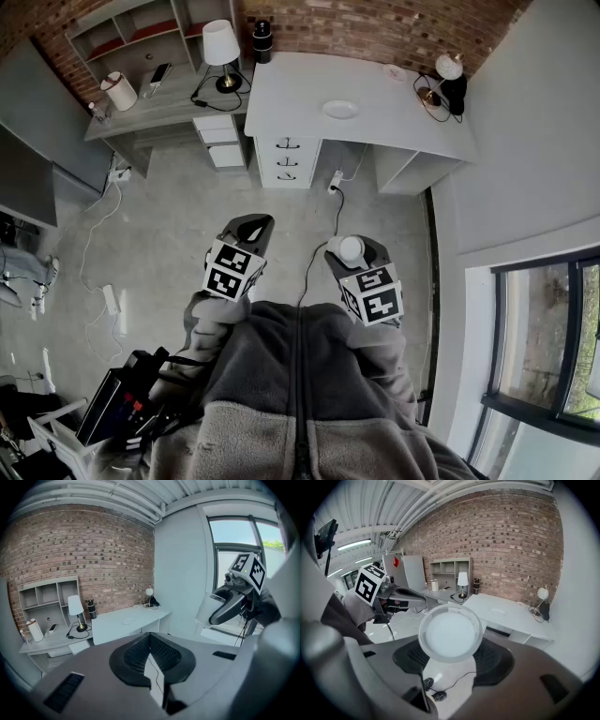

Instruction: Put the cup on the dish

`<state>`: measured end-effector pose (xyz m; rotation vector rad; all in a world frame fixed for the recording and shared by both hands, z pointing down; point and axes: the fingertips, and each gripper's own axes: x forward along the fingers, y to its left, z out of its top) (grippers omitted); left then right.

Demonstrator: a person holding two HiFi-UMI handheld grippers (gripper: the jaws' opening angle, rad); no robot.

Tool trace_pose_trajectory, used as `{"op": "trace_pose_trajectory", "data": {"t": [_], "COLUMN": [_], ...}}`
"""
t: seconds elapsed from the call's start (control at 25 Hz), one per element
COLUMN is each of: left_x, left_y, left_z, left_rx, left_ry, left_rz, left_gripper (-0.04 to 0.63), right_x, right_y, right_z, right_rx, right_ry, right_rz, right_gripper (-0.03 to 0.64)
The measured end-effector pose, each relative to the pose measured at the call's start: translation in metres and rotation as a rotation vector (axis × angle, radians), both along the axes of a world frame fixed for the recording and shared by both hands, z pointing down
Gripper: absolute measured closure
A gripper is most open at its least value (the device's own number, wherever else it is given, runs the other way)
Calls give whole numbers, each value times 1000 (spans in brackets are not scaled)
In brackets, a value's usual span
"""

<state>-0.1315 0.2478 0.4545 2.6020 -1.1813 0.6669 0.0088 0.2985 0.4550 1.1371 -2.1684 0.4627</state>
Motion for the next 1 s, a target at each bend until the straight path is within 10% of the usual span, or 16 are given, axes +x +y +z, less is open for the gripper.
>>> {"op": "trace_pose_trajectory", "data": {"t": [1.0], "left_x": [87], "left_y": [19], "left_z": [15], "left_rx": [15], "left_ry": [-19], "left_rz": [26], "left_gripper": [589], "right_x": [59], "right_y": [33], "right_z": [23], "right_rx": [2], "right_ry": [23], "right_rz": [-74], "right_gripper": [356]}}
